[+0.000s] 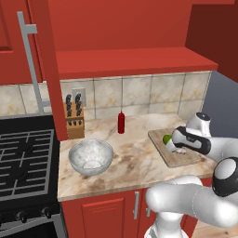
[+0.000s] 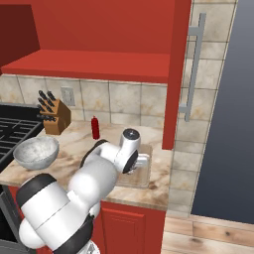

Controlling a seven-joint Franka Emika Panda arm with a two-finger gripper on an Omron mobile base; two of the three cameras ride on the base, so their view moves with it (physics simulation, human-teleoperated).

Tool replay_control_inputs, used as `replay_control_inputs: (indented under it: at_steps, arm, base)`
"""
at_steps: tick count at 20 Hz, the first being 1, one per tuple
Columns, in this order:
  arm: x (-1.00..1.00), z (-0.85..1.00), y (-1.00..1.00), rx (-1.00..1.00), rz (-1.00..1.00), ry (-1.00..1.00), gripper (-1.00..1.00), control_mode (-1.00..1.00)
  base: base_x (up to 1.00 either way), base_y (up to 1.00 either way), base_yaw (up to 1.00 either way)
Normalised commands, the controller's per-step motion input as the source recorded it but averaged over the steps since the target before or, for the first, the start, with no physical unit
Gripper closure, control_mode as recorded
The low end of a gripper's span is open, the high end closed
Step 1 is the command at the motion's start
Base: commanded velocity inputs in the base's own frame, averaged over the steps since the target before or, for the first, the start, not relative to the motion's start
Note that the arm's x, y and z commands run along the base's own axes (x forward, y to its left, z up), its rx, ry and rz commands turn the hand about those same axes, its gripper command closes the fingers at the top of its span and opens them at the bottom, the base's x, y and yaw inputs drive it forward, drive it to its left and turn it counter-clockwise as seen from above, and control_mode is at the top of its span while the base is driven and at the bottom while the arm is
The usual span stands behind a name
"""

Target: Open the cabinet. Place the bowl and condiment on the counter. Then place the lime and garlic on the cutting board.

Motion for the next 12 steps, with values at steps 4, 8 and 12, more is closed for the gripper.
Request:
replay_control_inputs:
  at_steps: [4, 8, 12]
  arm:
    - [-0.02, 0.17, 0.00, -0.01, 0.00, -0.01, -1.00, -1.00]
    - [-0.34, 0.68, 0.33, -0.07, 0.00, -0.05, -1.00, -1.00]
    - [-0.47, 0.80, 0.71, -0.04, 0.00, 0.00, -1.00, -1.00]
  base:
    - [0.00, 0.00, 0.00]
    - [0.00, 0.00, 0.00]
    - [0.00, 0.00, 0.00]
